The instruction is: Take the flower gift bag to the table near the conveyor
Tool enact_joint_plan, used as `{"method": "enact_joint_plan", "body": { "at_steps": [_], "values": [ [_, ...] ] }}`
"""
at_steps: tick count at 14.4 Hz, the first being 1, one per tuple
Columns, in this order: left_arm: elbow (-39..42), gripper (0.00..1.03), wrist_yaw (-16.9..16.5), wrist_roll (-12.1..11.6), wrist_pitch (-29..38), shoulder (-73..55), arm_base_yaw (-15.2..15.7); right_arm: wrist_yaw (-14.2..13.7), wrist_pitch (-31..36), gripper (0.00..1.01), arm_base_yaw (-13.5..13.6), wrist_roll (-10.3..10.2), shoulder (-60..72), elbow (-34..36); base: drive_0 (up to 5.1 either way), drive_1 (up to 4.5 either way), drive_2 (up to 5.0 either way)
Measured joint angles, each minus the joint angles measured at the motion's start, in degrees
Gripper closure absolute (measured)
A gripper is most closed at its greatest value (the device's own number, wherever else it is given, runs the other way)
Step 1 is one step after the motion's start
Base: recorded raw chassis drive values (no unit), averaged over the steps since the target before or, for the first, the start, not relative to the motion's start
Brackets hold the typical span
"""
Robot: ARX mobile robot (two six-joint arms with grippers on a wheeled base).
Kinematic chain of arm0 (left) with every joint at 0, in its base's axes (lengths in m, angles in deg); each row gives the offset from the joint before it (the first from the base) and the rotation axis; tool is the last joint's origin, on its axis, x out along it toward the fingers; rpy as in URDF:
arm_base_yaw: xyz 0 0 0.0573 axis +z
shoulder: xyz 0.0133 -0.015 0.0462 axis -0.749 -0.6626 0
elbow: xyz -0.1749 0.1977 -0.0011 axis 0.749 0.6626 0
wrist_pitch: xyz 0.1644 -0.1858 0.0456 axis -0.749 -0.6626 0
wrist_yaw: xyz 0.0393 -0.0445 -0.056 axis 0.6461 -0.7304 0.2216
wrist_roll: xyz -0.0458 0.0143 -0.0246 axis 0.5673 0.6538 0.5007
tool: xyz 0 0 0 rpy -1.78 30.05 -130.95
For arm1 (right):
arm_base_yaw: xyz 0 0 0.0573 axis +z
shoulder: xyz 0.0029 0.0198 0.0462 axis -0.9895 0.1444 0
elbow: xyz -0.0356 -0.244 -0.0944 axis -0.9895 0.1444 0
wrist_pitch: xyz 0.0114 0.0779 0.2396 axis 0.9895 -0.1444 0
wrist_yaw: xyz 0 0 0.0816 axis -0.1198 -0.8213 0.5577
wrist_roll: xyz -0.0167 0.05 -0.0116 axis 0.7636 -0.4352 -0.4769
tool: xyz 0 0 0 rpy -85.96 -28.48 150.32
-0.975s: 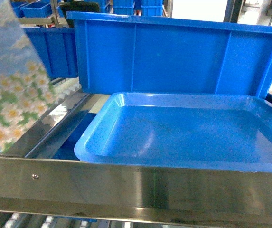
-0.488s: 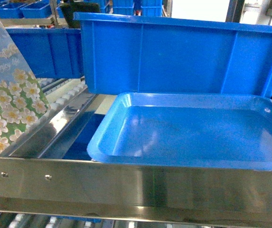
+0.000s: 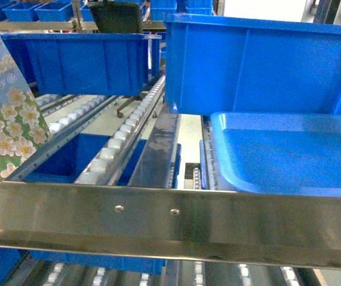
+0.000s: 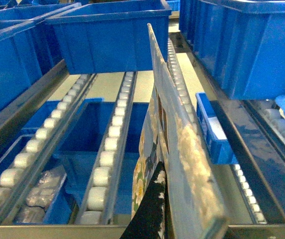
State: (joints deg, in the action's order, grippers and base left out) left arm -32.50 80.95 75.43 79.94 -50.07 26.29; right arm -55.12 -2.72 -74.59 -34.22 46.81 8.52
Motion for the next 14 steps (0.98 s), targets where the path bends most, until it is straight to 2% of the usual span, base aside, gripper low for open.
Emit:
{"method": "enact_joint_plan", "body": {
  "at_steps": [14],
  "values": [
    [0.0, 1.01, 0.0, 0.0, 0.1, 0.1, 0.0, 0.0, 0.2, 0.99, 0.0, 0.0, -0.1, 0.0, -4.5, 0.16, 4.1]
  ]
}}
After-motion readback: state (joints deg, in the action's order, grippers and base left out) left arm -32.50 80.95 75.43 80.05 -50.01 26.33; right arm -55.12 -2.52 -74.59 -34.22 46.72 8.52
